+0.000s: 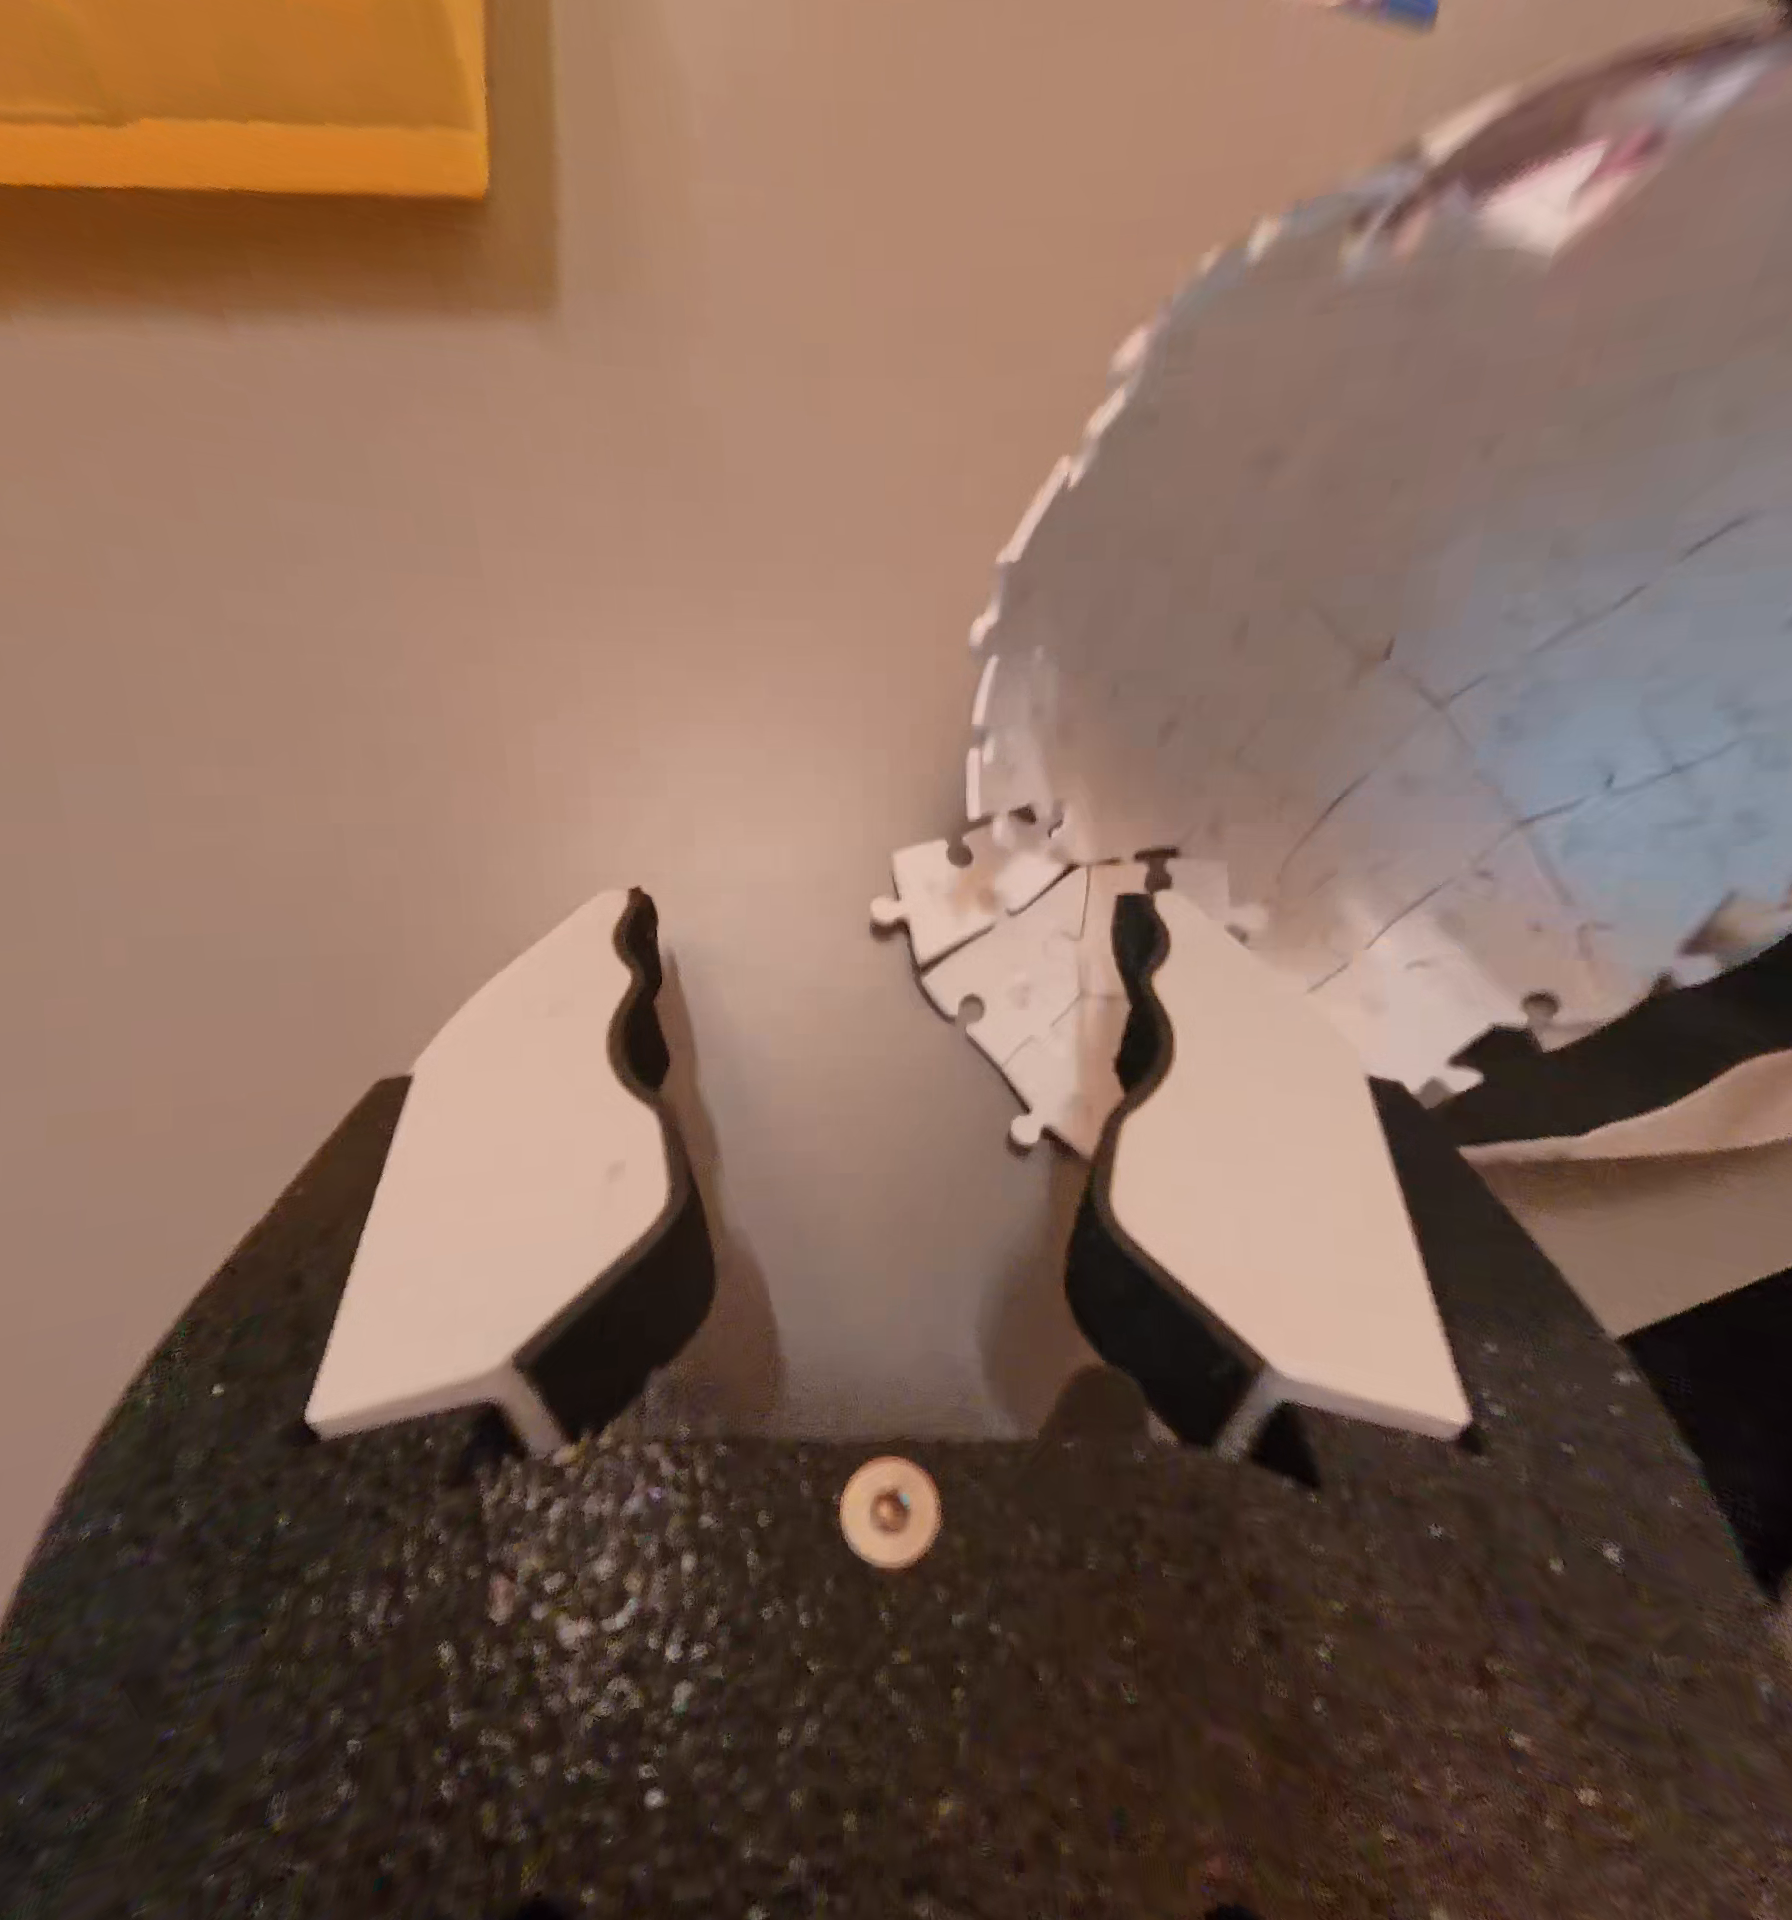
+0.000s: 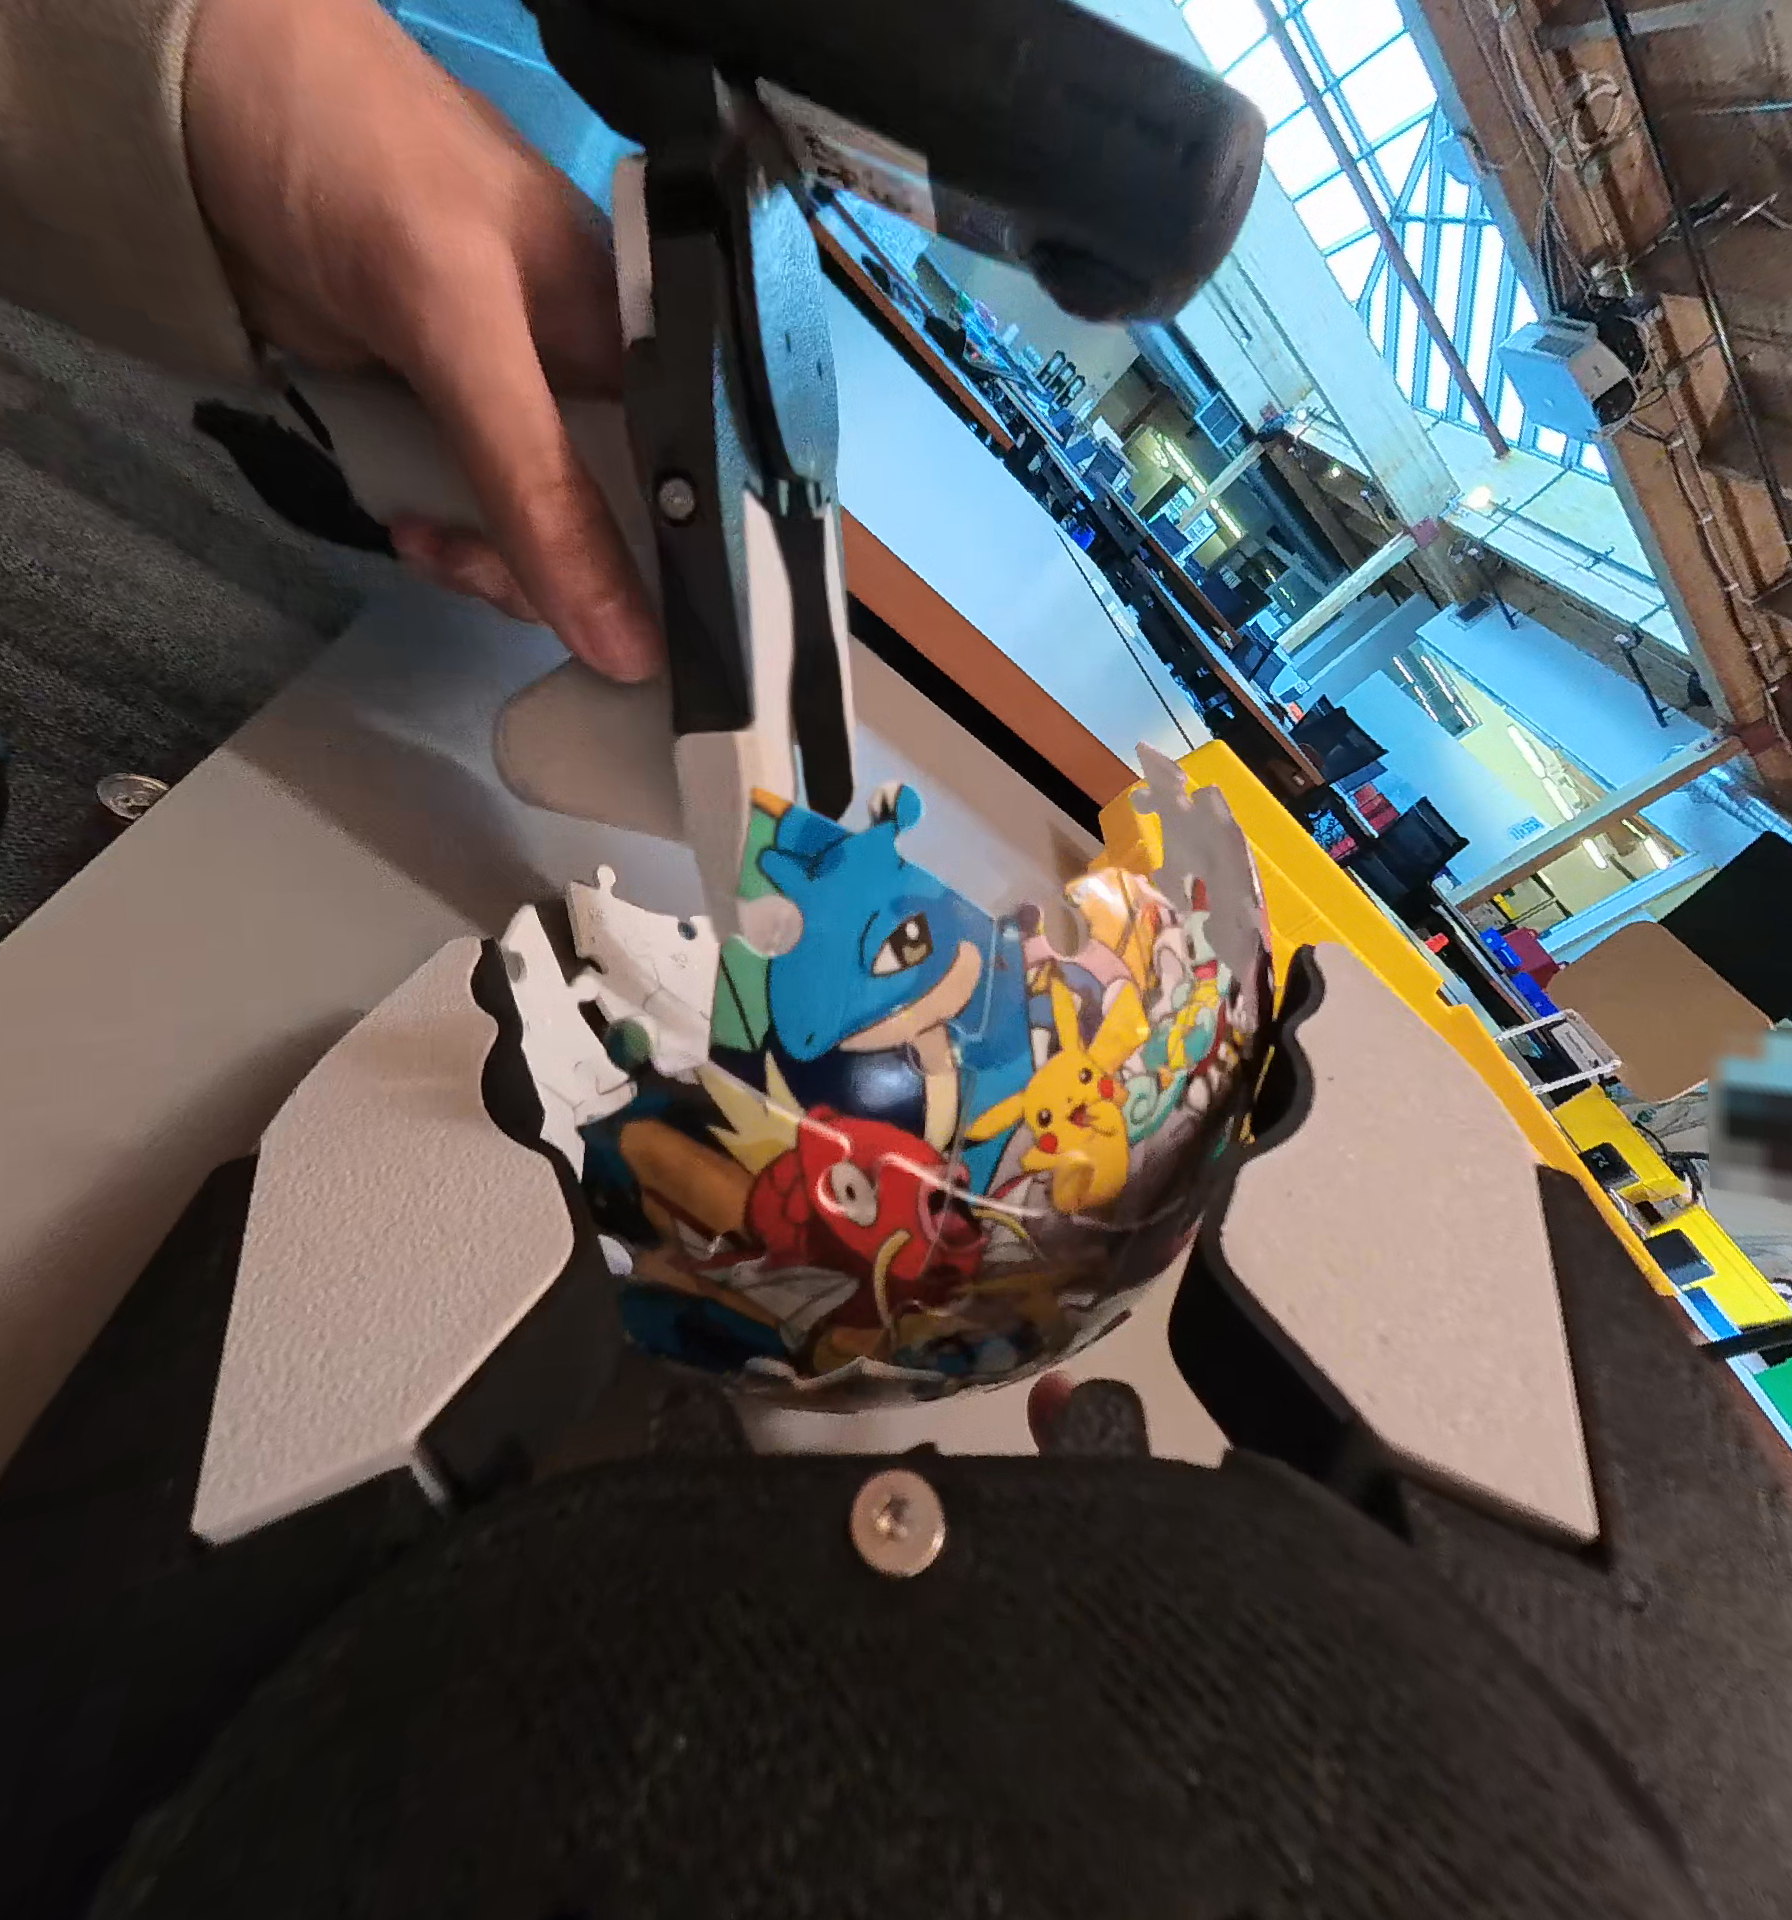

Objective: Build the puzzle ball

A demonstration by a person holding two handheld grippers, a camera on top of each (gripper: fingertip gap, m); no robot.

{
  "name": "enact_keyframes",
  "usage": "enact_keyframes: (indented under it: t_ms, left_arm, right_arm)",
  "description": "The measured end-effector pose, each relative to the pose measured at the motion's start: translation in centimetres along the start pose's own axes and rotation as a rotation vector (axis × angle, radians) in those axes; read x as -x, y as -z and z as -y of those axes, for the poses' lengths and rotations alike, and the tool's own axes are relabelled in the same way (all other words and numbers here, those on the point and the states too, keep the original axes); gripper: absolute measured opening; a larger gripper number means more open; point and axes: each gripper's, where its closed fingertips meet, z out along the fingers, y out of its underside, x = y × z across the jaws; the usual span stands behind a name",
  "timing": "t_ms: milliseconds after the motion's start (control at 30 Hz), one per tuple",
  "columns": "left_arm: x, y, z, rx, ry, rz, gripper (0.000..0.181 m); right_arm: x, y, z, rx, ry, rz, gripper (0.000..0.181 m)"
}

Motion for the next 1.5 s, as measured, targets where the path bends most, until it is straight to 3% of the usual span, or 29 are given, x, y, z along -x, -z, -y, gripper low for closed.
enact_keyframes:
  t_ms: [33, 167, 467, 900, 1067, 1167, 1500]
  left_arm:
    - [0.0, -0.1, -0.5, 0.032, -0.014, 0.007, 0.085]
    - [-0.5, -0.8, -1.7, 0.121, -0.043, 0.04, 0.082]
    - [-0.5, -1.1, -1.7, 0.163, -0.007, 0.087, 0.083]
    - [0.1, -1.2, -1.5, 0.351, 0.089, 0.131, 0.075]
    - [0.0, -1.3, -1.2, 0.351, 0.144, 0.121, 0.078]
    - [-0.5, -1.4, -1.3, 0.34, 0.12, 0.117, 0.089]
    - [-0.6, -1.6, -1.5, 0.308, 0.072, 0.15, 0.09]
  right_arm:
    - [0.0, 0.0, 0.1, -0.003, 0.0, 0.001, 0.135]
    - [0.1, 0.0, 0.3, 0.0, 0.023, -0.007, 0.135]
    - [0.5, 0.0, 0.7, -0.014, 0.05, -0.001, 0.136]
    - [1.1, 0.1, 1.5, -0.05, 0.079, 0.026, 0.138]
    - [1.1, 0.1, 1.5, -0.045, 0.091, 0.028, 0.138]
    - [1.1, 0.1, 1.5, -0.042, 0.103, 0.026, 0.137]
    - [1.4, 0.1, 1.7, -0.054, 0.07, 0.052, 0.145]
